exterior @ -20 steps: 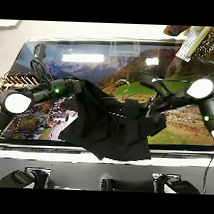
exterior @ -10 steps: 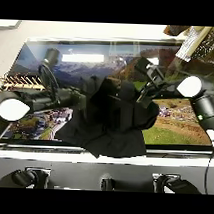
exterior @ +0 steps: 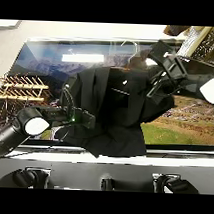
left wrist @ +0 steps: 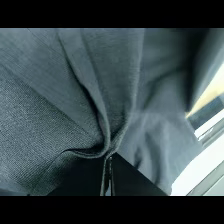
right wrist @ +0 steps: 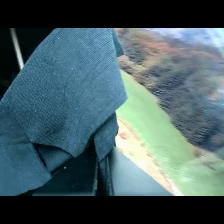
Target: Fold the clothes and pants, and hang the long-sleeved shirts on hangers.
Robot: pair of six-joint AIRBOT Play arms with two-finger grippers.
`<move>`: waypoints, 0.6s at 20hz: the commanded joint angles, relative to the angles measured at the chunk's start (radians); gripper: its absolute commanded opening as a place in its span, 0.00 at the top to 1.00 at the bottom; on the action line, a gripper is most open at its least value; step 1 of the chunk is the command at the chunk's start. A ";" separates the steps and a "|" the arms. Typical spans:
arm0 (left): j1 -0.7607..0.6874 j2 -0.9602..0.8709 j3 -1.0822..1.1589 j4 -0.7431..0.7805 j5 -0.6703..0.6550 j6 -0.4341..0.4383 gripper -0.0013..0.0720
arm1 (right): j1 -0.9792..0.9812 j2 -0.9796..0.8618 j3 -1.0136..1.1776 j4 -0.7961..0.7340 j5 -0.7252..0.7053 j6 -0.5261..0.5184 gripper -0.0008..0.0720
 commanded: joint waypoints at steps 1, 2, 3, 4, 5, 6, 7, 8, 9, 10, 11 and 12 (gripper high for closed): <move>-0.021 0.001 -0.065 0.003 0.030 -0.029 0.96 | 0.001 0.040 0.005 -0.081 -0.006 0.035 0.96; -0.020 0.001 -0.075 0.003 0.047 -0.029 0.96 | 0.001 0.046 0.005 -0.084 -0.006 0.038 0.96; -0.020 0.001 -0.084 0.003 0.074 -0.030 0.96 | 0.001 0.052 0.005 -0.084 -0.006 0.038 0.96; -0.020 0.001 -0.088 0.003 0.092 -0.040 0.96 | 0.001 0.057 0.006 -0.083 -0.006 0.039 0.96; -0.020 0.000 -0.088 0.003 0.102 -0.047 0.96 | 0.001 0.063 0.007 -0.084 -0.008 0.046 0.96; -0.020 -0.002 -0.088 0.003 0.110 -0.048 0.96 | 0.001 0.066 0.011 -0.083 -0.008 0.045 0.96; -0.020 -0.006 -0.088 0.003 0.113 -0.048 0.96 | 0.001 0.072 0.013 -0.082 -0.014 0.047 0.96; -0.020 -0.010 -0.088 0.003 0.113 -0.047 0.96 | 0.001 0.077 0.013 -0.082 -0.017 0.049 0.96; -0.020 -0.011 -0.088 0.003 0.118 -0.047 0.95 | 0.001 0.080 0.013 -0.079 -0.013 0.049 0.96; -0.020 -0.011 -0.087 0.003 0.132 -0.048 0.94 | 0.001 0.082 0.013 -0.074 -0.006 0.049 0.96; -0.019 -0.008 -0.085 0.003 0.152 -0.047 0.76 | 0.001 0.083 0.013 -0.061 0.000 0.048 0.96; -0.019 -0.003 -0.081 0.003 0.174 -0.047 0.45 | 0.001 0.083 0.013 -0.049 0.004 0.047 0.96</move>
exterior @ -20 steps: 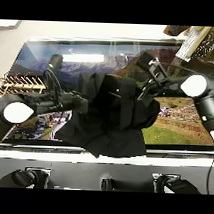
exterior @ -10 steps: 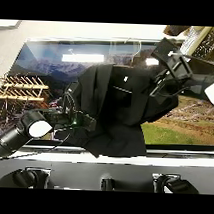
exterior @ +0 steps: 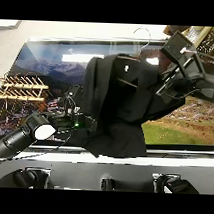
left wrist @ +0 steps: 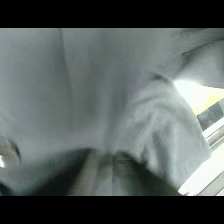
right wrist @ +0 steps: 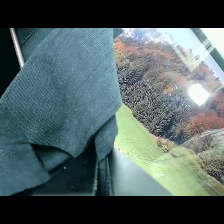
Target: Fold the clothes and pants, and hang the long-sleeved shirts on hangers.
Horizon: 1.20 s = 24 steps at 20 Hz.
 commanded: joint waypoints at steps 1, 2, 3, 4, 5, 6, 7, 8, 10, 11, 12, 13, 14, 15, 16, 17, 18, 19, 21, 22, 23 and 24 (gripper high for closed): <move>0.005 0.012 0.011 0.002 0.069 -0.003 0.07 | 0.001 0.006 0.001 0.032 0.019 -0.011 0.96; 0.018 0.024 0.025 0.002 0.065 0.002 0.00 | 0.001 0.006 0.001 0.035 0.023 -0.027 0.96; 0.039 0.044 0.043 0.006 0.046 0.004 0.00 | 0.001 0.006 0.001 0.043 0.027 -0.051 0.96; 0.070 0.070 0.061 0.024 0.013 0.009 0.00 | 0.001 0.006 0.001 0.054 0.034 -0.072 0.96; 0.105 0.097 0.080 0.032 -0.029 0.051 0.00 | 0.001 0.006 0.001 0.077 0.046 -0.093 0.96; 0.155 0.125 0.101 0.031 -0.076 0.116 0.00 | 0.001 0.006 0.001 0.105 0.069 -0.129 0.96; 0.205 0.146 0.123 0.031 -0.121 0.168 0.00 | 0.001 0.006 0.001 0.140 0.102 -0.187 0.96; 0.261 0.161 0.147 0.031 -0.174 0.235 0.00 | 0.001 0.006 0.000 0.176 0.143 -0.256 0.96; 0.339 0.166 0.174 0.031 -0.250 0.436 0.01 | 0.001 0.006 0.000 0.221 0.207 -0.348 0.96; 0.364 0.164 0.172 0.031 -0.264 0.577 0.01 | 0.001 0.005 0.000 0.235 0.226 -0.371 0.96; 0.372 0.160 0.171 0.032 -0.280 0.689 0.01 | 0.001 0.003 0.000 0.246 0.244 -0.389 0.96; 0.376 0.159 0.171 0.031 -0.285 0.770 0.01 | 0.001 -0.001 -0.001 0.256 0.262 -0.406 0.96; 0.373 0.159 0.171 0.026 -0.284 0.768 0.01 | 0.001 -0.006 -0.002 0.264 0.278 -0.422 0.96; 0.366 0.158 0.171 0.019 -0.284 0.769 0.04 | 0.001 -0.011 -0.002 0.273 0.287 -0.433 0.96; 0.362 0.155 0.167 0.020 -0.284 0.808 0.07 | 0.001 -0.018 -0.002 0.280 0.288 -0.435 0.96; 0.363 0.154 0.156 0.020 -0.284 0.889 0.07 | 0.001 -0.025 -0.002 0.286 0.289 -0.435 0.96; 0.363 0.153 0.146 0.019 -0.283 0.970 0.07 | 0.001 -0.033 -0.002 0.291 0.294 -0.445 0.96; 0.363 0.150 0.143 0.016 -0.283 1.018 0.07 | 0.001 -0.042 -0.002 0.301 0.299 -0.460 0.96; 0.363 0.135 0.143 -0.055 -0.288 1.075 0.07 | 0.001 -0.056 -0.002 0.320 0.299 -0.460 0.96; 0.362 0.123 0.143 -0.097 -0.302 1.114 0.07 | 0.001 -0.063 -0.002 0.324 0.299 -0.461 0.96; 0.362 0.108 0.143 -0.130 -0.322 1.151 0.07 | 0.001 -0.070 -0.002 0.327 0.299 -0.467 0.96; 0.362 0.090 0.143 -0.153 -0.341 1.185 0.07 | 0.001 -0.074 -0.002 0.329 0.298 -0.473 0.96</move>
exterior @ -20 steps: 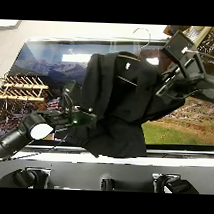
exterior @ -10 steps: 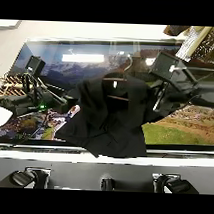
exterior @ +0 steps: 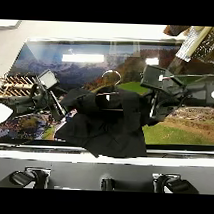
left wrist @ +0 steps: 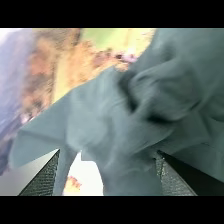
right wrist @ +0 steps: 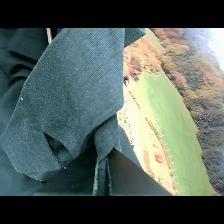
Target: Fold the clothes and pants, and hang the long-sleeved shirts on hangers.
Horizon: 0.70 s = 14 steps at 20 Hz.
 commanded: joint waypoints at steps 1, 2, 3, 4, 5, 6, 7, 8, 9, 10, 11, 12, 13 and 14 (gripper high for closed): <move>0.001 -0.047 -0.002 -0.100 -0.047 0.155 0.07 | 0.001 -0.019 0.000 0.022 0.007 -0.025 0.96; 0.001 -0.062 -0.002 -0.100 -0.046 0.155 0.07 | 0.001 -0.021 0.000 0.024 0.007 -0.026 0.96; 0.001 -0.078 -0.002 -0.100 -0.047 0.155 0.07 | 0.001 -0.021 0.000 0.024 0.006 -0.026 0.96; 0.001 -0.092 -0.002 -0.100 -0.048 0.156 0.07 | 0.001 -0.021 0.000 0.024 0.007 -0.026 0.96; 0.001 -0.106 -0.002 -0.101 -0.047 0.156 0.07 | 0.001 -0.021 0.000 0.024 0.007 -0.026 0.96; 0.001 -0.117 -0.002 -0.101 -0.047 0.156 0.07 | 0.001 -0.021 0.000 0.025 0.007 -0.026 0.96; 0.001 -0.128 -0.002 -0.109 -0.044 0.156 0.07 | 0.001 -0.021 0.000 0.025 0.007 -0.026 0.96; 0.001 -0.135 -0.002 -0.124 -0.044 0.163 0.12 | 0.001 -0.021 0.000 0.025 0.007 -0.026 0.96; 0.001 -0.139 -0.002 -0.127 -0.043 0.167 0.45 | 0.001 -0.021 0.000 0.025 0.008 -0.026 0.96; 0.002 -0.138 -0.002 -0.125 -0.044 0.167 0.79 | 0.001 -0.021 0.000 0.024 0.007 -0.026 0.96; 0.005 -0.135 -0.001 -0.121 -0.044 0.167 0.95 | 0.001 -0.021 0.000 0.024 0.007 -0.026 0.96; 0.008 -0.132 -0.001 -0.122 -0.044 0.167 0.95 | 0.001 -0.021 0.000 0.020 0.007 -0.026 0.95; 0.010 -0.129 0.001 -0.122 -0.044 0.167 0.95 | 0.001 -0.020 0.000 0.020 0.007 -0.026 0.95; 0.010 -0.125 0.001 -0.122 -0.043 0.167 0.95 | 0.001 -0.019 0.000 0.016 0.005 -0.026 0.95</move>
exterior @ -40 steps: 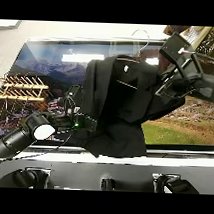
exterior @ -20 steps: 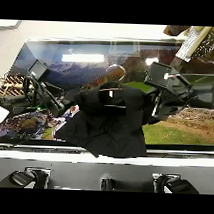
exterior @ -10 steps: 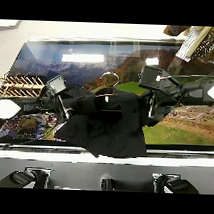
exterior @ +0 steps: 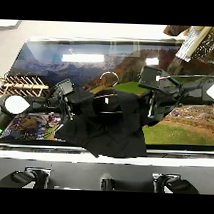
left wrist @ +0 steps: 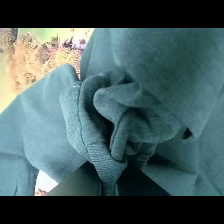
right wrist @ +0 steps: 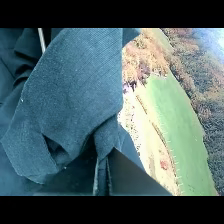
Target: Fold the clothes and pants, and hang the long-sleeved shirts on hangers.
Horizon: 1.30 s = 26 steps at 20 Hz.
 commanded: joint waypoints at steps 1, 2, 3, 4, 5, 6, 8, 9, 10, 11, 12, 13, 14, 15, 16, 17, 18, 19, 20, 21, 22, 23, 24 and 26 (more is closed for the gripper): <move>0.003 0.008 0.002 -0.008 0.003 0.001 0.95 | 0.000 0.002 0.000 -0.010 -0.006 -0.001 0.95; 0.003 0.014 0.002 -0.008 0.003 0.001 0.96 | 0.000 0.005 0.000 -0.013 -0.006 0.000 0.86; 0.003 0.023 0.002 -0.008 0.003 0.001 0.96 | 0.000 0.009 0.000 -0.022 -0.007 0.003 0.75; 0.003 0.032 0.002 -0.008 0.003 0.001 0.96 | 0.000 0.017 0.000 -0.040 -0.009 0.008 0.66; 0.003 0.045 0.002 -0.008 0.005 0.001 0.96 | 0.000 0.026 0.000 -0.066 -0.018 0.028 0.64; 0.003 0.059 0.002 -0.008 0.016 0.000 0.96 | 0.000 0.039 0.000 -0.100 -0.034 0.059 0.63; 0.003 0.097 0.002 -0.008 0.055 0.000 0.96 | -0.026 0.063 0.000 -0.151 -0.059 0.126 0.50; 0.003 0.116 0.002 -0.008 0.068 0.000 0.96 | -0.064 0.074 0.000 -0.150 -0.067 0.151 0.46; 0.003 0.134 0.002 -0.008 0.071 0.000 0.96 | -0.117 0.085 0.000 -0.141 -0.083 0.167 0.46; 0.002 0.150 0.002 -0.008 0.071 0.000 0.96 | -0.173 0.097 0.000 -0.116 -0.099 0.175 0.45; 0.002 0.166 0.002 -0.009 0.071 0.000 0.96 | -0.235 0.104 0.000 -0.066 -0.111 0.176 0.38; 0.002 0.180 0.002 -0.011 0.071 0.000 0.96 | -0.291 0.105 0.000 -0.023 -0.111 0.176 0.30; 0.002 0.194 0.002 -0.011 0.070 0.000 0.96 | -0.346 0.103 0.000 0.009 -0.107 0.175 0.30; 0.002 0.207 0.002 -0.011 0.070 0.000 0.96 | -0.387 0.102 0.000 0.029 -0.107 0.164 0.30; 0.001 0.220 0.002 -0.012 0.070 0.000 0.96 | -0.420 0.100 0.000 0.040 -0.101 0.134 0.30; 0.001 0.231 0.002 -0.012 0.069 0.000 0.96 | -0.440 0.095 0.000 0.054 -0.084 0.101 0.30; 0.001 0.243 0.002 -0.015 0.069 0.000 0.96 | -0.447 0.081 0.000 0.063 -0.054 0.067 0.30; 0.001 0.256 0.002 -0.016 0.069 0.000 0.96 | -0.447 0.062 0.000 0.067 -0.022 0.043 0.30; 0.001 0.268 0.002 -0.016 0.069 0.000 0.96 | -0.447 0.034 -0.001 0.092 0.010 0.019 0.30; 0.001 0.277 0.002 -0.016 0.069 0.000 0.96 | -0.447 0.003 0.000 0.120 0.026 -0.008 0.30; 0.001 0.283 0.002 -0.016 0.069 0.000 0.96 | -0.447 -0.024 0.000 0.148 0.023 -0.028 0.30; 0.001 0.286 0.002 -0.021 0.069 0.000 0.96 | -0.447 -0.052 0.000 0.178 0.022 -0.045 0.30; 0.001 0.287 0.002 -0.023 0.069 0.000 0.96 | -0.447 -0.079 0.000 0.217 0.022 -0.059 0.30; 0.001 0.287 0.002 -0.023 0.069 0.000 0.96 | -0.447 -0.131 0.000 0.315 0.021 -0.063 0.30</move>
